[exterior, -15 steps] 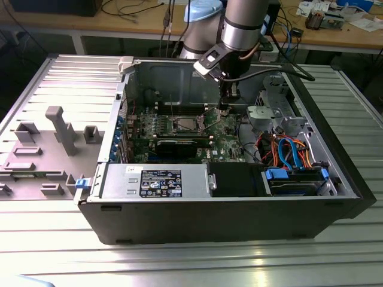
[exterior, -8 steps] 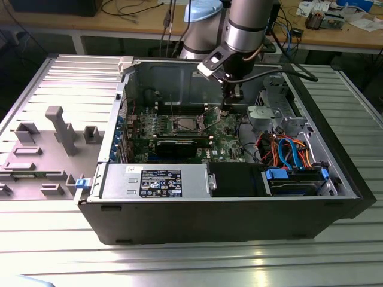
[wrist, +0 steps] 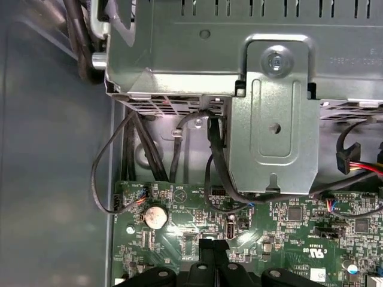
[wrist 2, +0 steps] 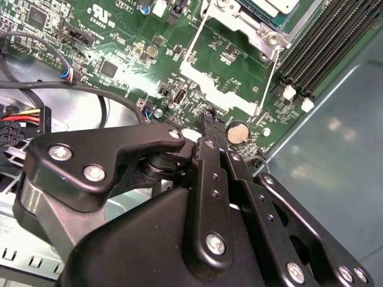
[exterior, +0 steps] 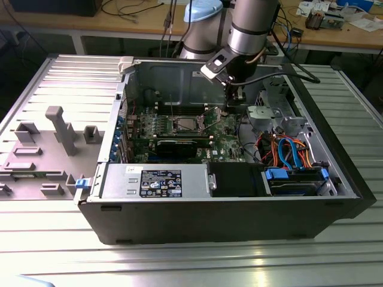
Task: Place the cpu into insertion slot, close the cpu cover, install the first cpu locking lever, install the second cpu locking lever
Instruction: 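Close the cpu cover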
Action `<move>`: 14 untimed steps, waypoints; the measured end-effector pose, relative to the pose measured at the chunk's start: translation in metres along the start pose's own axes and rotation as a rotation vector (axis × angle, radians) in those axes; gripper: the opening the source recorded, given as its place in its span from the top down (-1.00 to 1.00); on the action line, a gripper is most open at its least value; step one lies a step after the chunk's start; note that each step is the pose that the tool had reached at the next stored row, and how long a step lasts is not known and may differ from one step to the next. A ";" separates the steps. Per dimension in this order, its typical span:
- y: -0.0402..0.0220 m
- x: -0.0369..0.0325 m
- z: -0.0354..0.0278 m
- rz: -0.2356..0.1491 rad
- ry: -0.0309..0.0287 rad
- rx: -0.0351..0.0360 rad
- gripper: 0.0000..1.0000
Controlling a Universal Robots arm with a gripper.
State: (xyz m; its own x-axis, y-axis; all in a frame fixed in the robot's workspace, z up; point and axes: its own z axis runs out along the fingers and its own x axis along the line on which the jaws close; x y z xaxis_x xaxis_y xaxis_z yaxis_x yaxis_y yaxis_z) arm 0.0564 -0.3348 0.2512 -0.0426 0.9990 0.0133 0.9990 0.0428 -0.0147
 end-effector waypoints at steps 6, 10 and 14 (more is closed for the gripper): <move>-0.0048 0.0003 0.0054 -0.002 0.0008 0.0001 0.79; -0.0112 0.0005 0.0055 -0.001 0.0009 0.0001 0.79; -0.0123 0.0006 0.0057 -0.001 0.0008 0.0001 0.79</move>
State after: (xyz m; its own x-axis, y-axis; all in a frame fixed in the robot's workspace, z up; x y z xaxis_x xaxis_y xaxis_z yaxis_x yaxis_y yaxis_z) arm 0.0441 -0.3347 0.2457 -0.0441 0.9989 0.0142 0.9989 0.0443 -0.0147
